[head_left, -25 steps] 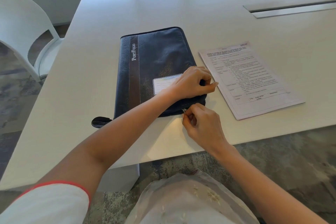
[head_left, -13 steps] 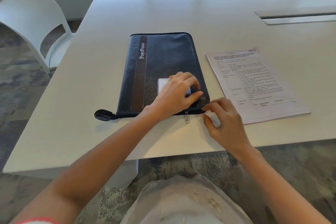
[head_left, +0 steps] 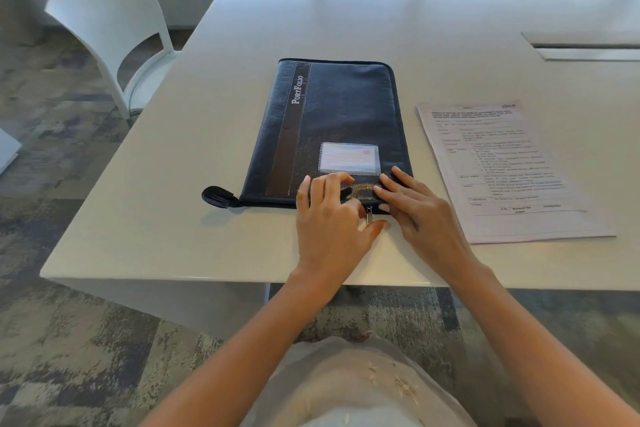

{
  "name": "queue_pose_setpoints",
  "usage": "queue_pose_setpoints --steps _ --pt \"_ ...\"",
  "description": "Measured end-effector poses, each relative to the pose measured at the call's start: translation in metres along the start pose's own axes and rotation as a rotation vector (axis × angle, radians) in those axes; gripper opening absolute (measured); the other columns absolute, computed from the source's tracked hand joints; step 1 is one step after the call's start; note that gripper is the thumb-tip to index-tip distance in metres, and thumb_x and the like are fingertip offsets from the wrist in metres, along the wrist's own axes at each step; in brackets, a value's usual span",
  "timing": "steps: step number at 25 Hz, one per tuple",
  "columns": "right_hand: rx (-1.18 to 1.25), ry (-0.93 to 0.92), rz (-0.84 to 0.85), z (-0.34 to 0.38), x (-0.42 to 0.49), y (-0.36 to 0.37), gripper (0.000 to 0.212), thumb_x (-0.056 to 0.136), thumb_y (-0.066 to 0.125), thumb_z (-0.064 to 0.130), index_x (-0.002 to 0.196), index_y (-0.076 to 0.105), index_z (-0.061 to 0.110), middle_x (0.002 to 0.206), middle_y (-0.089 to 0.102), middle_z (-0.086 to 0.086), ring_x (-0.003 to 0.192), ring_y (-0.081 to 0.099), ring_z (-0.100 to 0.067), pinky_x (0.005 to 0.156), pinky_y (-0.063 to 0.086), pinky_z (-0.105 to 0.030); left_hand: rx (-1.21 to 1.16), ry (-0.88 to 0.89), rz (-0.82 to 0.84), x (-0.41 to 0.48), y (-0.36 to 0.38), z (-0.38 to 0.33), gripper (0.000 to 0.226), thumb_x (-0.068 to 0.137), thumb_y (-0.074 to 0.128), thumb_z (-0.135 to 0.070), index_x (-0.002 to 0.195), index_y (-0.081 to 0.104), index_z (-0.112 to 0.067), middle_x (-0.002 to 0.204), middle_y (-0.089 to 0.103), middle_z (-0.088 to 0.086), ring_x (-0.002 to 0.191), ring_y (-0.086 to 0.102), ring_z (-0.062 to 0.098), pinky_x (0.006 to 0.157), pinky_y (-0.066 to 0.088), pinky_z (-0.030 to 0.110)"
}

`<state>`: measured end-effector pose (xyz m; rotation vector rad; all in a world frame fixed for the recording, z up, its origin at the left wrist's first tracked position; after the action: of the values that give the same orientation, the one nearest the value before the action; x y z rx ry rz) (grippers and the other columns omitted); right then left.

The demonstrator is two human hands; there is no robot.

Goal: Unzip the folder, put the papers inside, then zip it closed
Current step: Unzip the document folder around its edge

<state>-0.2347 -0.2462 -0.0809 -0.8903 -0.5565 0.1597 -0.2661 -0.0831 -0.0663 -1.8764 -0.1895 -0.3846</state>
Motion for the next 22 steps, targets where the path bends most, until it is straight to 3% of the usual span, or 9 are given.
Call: queue_pose_setpoints --steps 5,11,17,22 --pt "-0.020 0.017 -0.066 0.007 0.002 0.002 0.031 0.086 0.063 -0.001 0.116 0.067 0.006 0.126 0.063 -0.010 0.129 0.049 -0.025 0.101 0.047 -0.045 -0.082 -0.096 -0.057 -0.005 0.003 -0.002 0.015 0.082 0.071 -0.031 0.084 0.077 -0.017 0.120 0.061 0.002 0.116 0.049 0.025 0.107 0.036 0.047" --pt "-0.087 0.071 -0.095 0.021 0.001 0.006 0.028 0.086 0.065 0.001 0.113 0.068 0.003 0.118 0.067 -0.014 0.119 0.057 -0.029 0.094 0.052 -0.048 -0.106 -0.136 -0.032 -0.006 0.000 0.004 0.016 0.083 0.072 -0.028 0.089 0.073 -0.013 0.127 0.058 0.005 0.120 0.047 0.026 0.110 0.036 0.051" --pt "-0.100 0.060 -0.113 0.030 0.000 0.008 0.026 0.083 0.069 0.003 0.109 0.069 0.001 0.113 0.068 -0.017 0.112 0.061 -0.034 0.089 0.053 -0.050 -0.068 -0.129 -0.042 -0.009 -0.005 0.013 0.018 0.085 0.070 -0.029 0.092 0.071 -0.012 0.129 0.054 0.006 0.126 0.045 0.027 0.120 0.016 0.051" --pt "-0.095 0.056 -0.093 0.029 0.004 0.010 0.025 0.082 0.070 0.002 0.108 0.070 0.000 0.113 0.068 -0.017 0.112 0.061 -0.034 0.089 0.054 -0.050 -0.032 -0.046 -0.074 -0.010 -0.001 0.002 0.012 0.085 0.070 -0.019 0.089 0.068 -0.007 0.129 0.052 0.015 0.130 0.038 0.032 0.117 0.023 0.053"
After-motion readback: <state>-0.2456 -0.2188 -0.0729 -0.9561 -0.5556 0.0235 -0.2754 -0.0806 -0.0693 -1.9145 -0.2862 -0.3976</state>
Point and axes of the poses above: each hand's wrist, its own x-axis towards the middle knuckle, its own y-axis out of the palm, z = x × y, the point moved 1 cm from there along x, towards the middle knuckle
